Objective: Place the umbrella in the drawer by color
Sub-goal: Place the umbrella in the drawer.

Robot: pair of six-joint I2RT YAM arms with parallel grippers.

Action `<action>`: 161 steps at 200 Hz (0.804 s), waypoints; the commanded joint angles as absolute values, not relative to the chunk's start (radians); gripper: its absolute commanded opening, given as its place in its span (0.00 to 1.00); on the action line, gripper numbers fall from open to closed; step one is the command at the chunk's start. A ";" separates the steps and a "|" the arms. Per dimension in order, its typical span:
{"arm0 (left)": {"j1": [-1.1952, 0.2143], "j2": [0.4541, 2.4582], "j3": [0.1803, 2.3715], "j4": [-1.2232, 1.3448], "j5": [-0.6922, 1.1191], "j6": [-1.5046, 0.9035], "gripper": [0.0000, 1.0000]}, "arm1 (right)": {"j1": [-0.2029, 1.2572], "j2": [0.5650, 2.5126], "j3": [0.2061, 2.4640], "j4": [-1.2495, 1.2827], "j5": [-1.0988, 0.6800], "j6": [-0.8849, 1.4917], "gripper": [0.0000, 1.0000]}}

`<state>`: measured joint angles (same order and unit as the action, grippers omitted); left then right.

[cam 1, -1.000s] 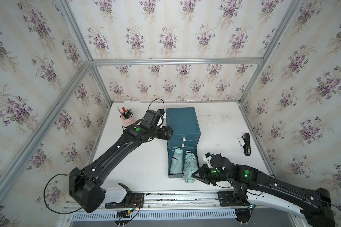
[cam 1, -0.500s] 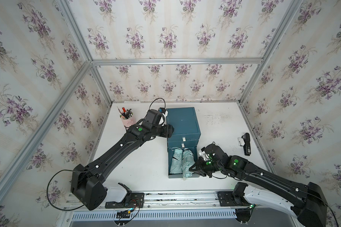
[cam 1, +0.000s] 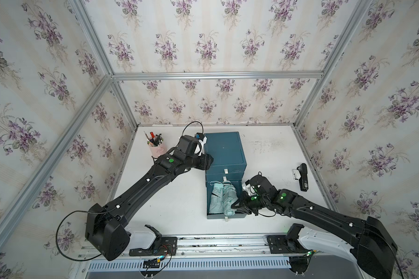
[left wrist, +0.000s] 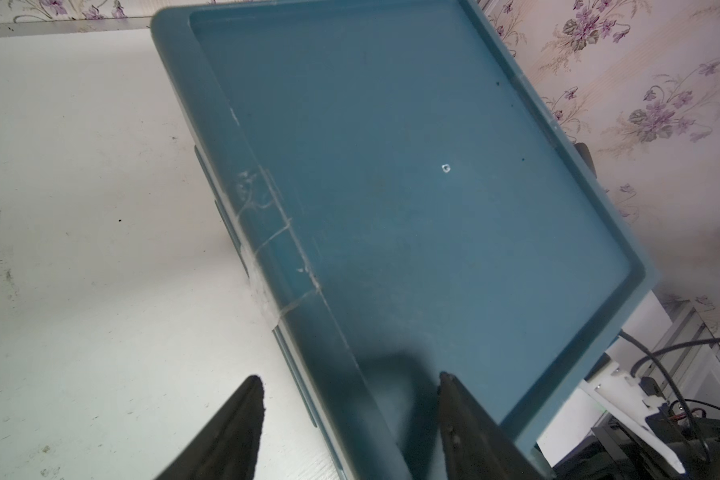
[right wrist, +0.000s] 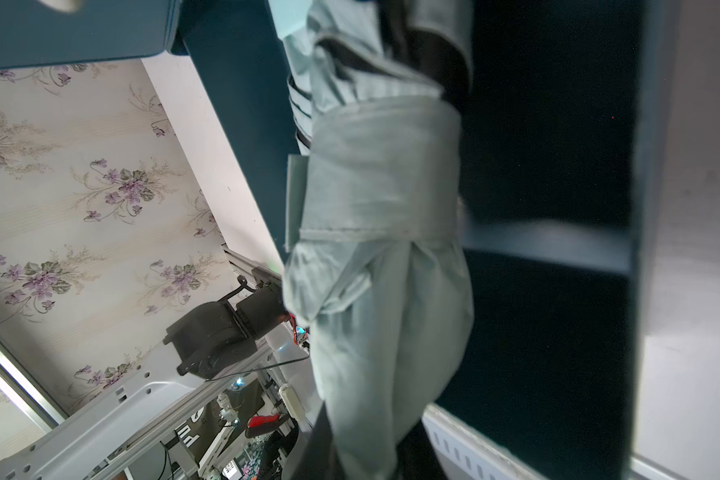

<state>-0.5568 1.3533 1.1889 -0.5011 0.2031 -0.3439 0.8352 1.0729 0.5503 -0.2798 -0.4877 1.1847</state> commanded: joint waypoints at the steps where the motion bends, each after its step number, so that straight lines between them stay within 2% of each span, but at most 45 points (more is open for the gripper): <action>1: -0.557 1.362 1.175 -0.674 0.185 -0.301 0.64 | 0.846 1.095 0.546 -0.207 -0.480 1.143 0.00; 60: -0.557 1.367 1.171 -0.678 0.190 -0.294 0.62 | 0.896 1.160 0.609 -0.138 -0.470 1.115 0.00; 87: -0.557 1.358 1.163 -0.673 0.189 -0.292 0.62 | 0.894 1.128 0.635 -0.258 -0.349 1.070 0.00; 161: -0.557 1.358 1.159 -0.673 0.188 -0.287 0.61 | 0.893 1.078 0.577 -0.272 -0.187 1.040 0.00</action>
<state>-0.5568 1.3506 1.1755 -0.4789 0.2253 -0.3256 0.8909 1.0805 0.5827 -0.3058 -0.2684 1.0805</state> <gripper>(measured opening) 0.613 0.164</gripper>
